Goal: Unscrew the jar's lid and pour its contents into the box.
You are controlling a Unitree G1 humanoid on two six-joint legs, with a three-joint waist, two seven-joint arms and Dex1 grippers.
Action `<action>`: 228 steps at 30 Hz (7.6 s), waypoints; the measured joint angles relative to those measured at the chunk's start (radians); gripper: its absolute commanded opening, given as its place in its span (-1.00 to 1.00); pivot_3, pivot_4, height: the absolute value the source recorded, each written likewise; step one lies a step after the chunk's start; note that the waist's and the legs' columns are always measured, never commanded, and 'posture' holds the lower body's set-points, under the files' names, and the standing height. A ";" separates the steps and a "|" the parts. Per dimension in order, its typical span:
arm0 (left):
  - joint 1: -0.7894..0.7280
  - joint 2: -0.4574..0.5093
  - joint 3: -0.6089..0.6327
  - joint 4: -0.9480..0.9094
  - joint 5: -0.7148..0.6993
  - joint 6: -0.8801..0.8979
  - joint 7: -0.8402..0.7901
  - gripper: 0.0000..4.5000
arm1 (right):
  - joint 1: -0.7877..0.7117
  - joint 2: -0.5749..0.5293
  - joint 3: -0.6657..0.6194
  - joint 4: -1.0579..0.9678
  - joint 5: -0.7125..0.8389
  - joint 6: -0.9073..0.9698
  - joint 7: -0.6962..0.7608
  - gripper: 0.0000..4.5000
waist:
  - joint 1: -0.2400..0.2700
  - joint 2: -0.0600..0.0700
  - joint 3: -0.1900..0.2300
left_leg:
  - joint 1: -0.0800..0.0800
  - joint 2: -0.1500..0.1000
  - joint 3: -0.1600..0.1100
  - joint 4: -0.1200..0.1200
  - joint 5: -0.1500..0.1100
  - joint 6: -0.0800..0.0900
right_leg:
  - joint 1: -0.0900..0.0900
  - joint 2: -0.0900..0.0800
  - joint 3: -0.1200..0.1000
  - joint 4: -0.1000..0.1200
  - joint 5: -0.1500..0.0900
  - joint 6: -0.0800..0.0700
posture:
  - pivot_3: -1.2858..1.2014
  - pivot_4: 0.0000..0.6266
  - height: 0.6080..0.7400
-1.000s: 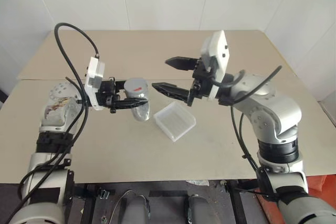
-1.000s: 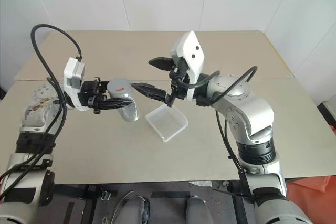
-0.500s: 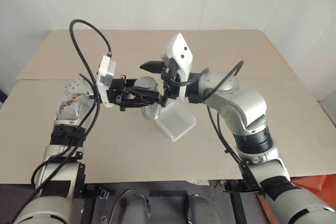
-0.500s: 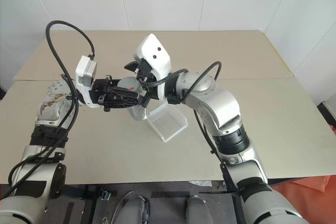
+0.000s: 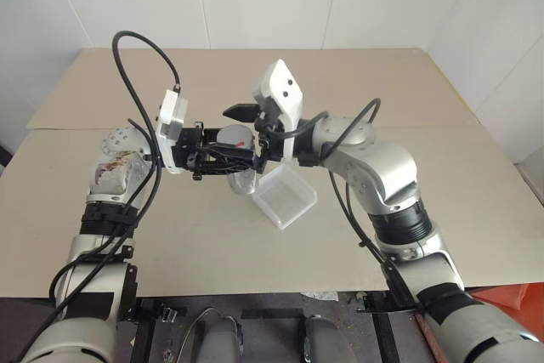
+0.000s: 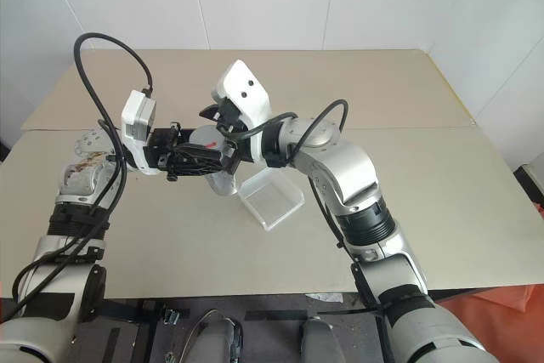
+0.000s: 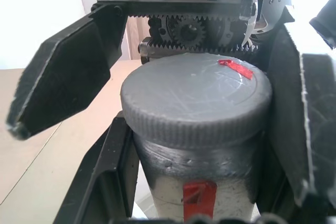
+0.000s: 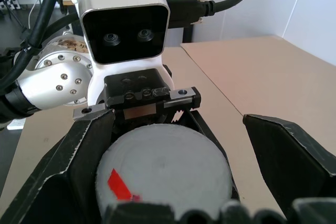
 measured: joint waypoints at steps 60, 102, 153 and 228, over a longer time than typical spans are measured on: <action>0.021 -0.006 0.010 -0.024 0.001 0.001 -0.006 0.08 | -0.001 0.000 0.012 -0.025 -0.007 0.000 -0.003 0.98 | 0.000 0.000 0.000 | 0.000 0.000 0.000 0.000 0.000 0.000 | 0.000 0.000 0.000 0.000 0.000 0.000 | 0.03 -0.52 1.00; 0.038 0.010 0.015 -0.033 0.000 -0.002 -0.008 0.08 | 0.158 -0.230 -0.110 -0.246 0.132 0.032 0.065 0.98 | 0.001 0.000 0.000 | 0.000 0.000 0.000 0.000 0.000 0.000 | 0.000 0.000 0.000 0.000 0.000 0.000 | 0.03 -0.52 1.00; 0.054 0.006 0.014 -0.049 0.001 -0.004 -0.003 0.08 | 0.026 -0.059 0.016 -0.149 0.038 0.093 -0.027 0.98 | 0.002 0.000 0.000 | 0.000 0.000 0.000 0.000 0.000 0.000 | 0.000 0.000 0.000 0.000 0.000 0.000 | 0.03 -0.52 1.00; -0.330 0.136 -0.554 0.130 1.609 -1.031 1.584 0.08 | 0.328 -0.481 -0.428 -0.264 0.384 0.617 0.034 0.98 | 0.021 -0.001 0.000 | 0.000 -0.005 0.000 -0.001 0.000 0.000 | 0.001 -0.004 0.001 -0.003 0.001 0.002 | 0.03 -0.52 1.00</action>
